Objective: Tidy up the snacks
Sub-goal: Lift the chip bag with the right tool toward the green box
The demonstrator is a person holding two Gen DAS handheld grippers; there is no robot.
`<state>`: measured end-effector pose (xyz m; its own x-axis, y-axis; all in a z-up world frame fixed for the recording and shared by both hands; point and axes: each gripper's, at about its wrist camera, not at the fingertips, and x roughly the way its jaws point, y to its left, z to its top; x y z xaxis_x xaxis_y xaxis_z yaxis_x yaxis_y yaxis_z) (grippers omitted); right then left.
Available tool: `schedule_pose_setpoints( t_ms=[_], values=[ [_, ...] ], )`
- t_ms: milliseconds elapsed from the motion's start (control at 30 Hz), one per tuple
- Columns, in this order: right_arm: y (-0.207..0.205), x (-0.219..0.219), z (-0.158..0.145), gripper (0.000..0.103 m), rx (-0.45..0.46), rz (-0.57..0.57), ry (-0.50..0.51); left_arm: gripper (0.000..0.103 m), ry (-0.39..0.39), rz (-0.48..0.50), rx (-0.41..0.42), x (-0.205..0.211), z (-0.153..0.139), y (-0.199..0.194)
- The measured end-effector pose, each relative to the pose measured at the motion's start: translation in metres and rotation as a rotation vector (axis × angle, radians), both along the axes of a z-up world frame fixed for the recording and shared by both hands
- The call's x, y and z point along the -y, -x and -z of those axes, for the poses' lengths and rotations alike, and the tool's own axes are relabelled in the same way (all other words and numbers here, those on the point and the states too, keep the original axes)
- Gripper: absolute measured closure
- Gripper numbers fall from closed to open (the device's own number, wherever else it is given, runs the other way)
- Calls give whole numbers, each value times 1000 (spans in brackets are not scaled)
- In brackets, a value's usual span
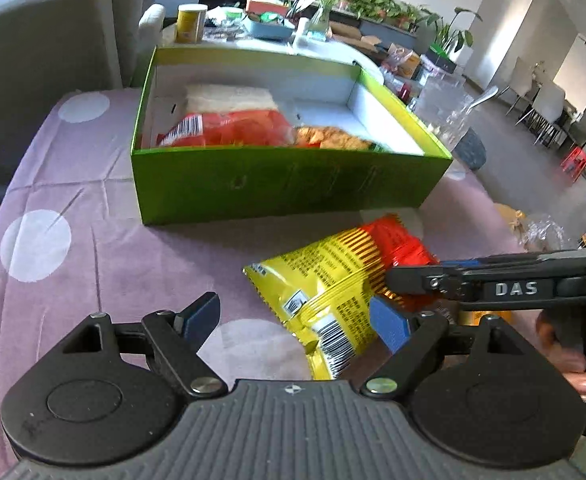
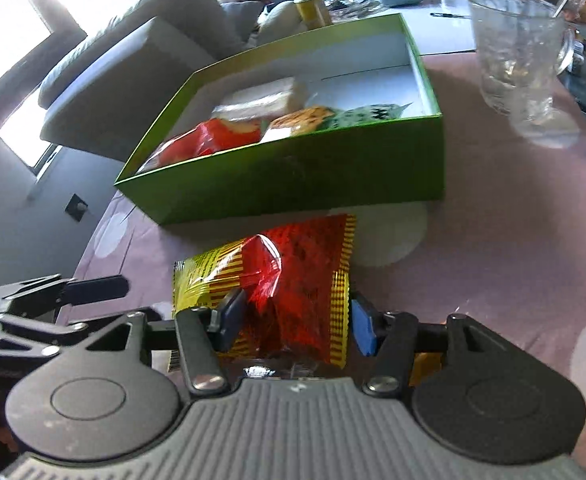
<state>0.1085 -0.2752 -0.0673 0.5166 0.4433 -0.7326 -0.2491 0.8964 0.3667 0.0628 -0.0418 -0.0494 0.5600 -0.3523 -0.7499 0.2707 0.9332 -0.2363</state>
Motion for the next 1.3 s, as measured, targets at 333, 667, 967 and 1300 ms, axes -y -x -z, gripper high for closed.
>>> schedule_pose_setpoints(
  t_ms=[333,667,967,1300],
  values=[
    [1,-7,0,30,-8,-18,30,23,18,26,-47,10,15,-10],
    [-10,6,-26,24,80,40,41,23,27,36,-56,17,15,-10],
    [-23,-2,-8,35,20,5,36,20,48,47,-82,17,19,-15],
    [-8,4,-4,26,-14,11,13,39,56,87,-64,27,15,-23]
  ],
)
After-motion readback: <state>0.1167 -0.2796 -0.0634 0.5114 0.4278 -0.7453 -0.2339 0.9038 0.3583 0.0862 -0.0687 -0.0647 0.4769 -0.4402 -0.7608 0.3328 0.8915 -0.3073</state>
